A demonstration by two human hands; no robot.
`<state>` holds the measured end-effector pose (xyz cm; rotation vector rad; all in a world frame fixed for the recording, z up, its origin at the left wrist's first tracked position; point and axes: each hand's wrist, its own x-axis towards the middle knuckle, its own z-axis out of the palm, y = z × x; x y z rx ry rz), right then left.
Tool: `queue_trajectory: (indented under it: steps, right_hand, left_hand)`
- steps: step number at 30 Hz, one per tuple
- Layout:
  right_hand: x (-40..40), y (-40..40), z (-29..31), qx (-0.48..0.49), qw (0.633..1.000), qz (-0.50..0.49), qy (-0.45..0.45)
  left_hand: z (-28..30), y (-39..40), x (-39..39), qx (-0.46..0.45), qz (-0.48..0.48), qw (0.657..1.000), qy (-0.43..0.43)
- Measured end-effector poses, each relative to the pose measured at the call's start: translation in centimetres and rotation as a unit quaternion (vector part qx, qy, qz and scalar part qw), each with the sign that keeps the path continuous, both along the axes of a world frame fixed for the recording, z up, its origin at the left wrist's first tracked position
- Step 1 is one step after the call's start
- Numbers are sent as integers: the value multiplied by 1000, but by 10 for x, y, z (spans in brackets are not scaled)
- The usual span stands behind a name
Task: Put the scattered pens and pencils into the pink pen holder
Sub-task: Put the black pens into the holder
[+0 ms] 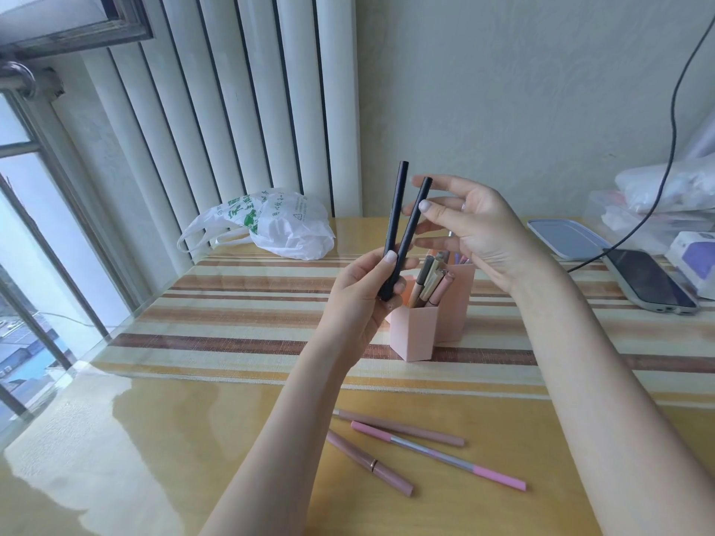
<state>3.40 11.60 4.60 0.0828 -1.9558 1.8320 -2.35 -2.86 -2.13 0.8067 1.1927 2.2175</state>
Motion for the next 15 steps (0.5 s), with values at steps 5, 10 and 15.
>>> queue_trajectory:
  steps: [5, 10, 15]
  right_hand:
    - [-6, -5, -3, 14, 1000, -3, -9]
    - [-6, -4, -4, 11, 1000, -5, -4]
    - [-6, -5, -4, 9, 1000, -27, 6]
  left_hand:
    - [1, -1, 1, 0, -11, 1000, 9]
    - [1, -2, 1, -10, -20, 1000, 13]
    - [1, -2, 0, -9, -25, 1000, 14]
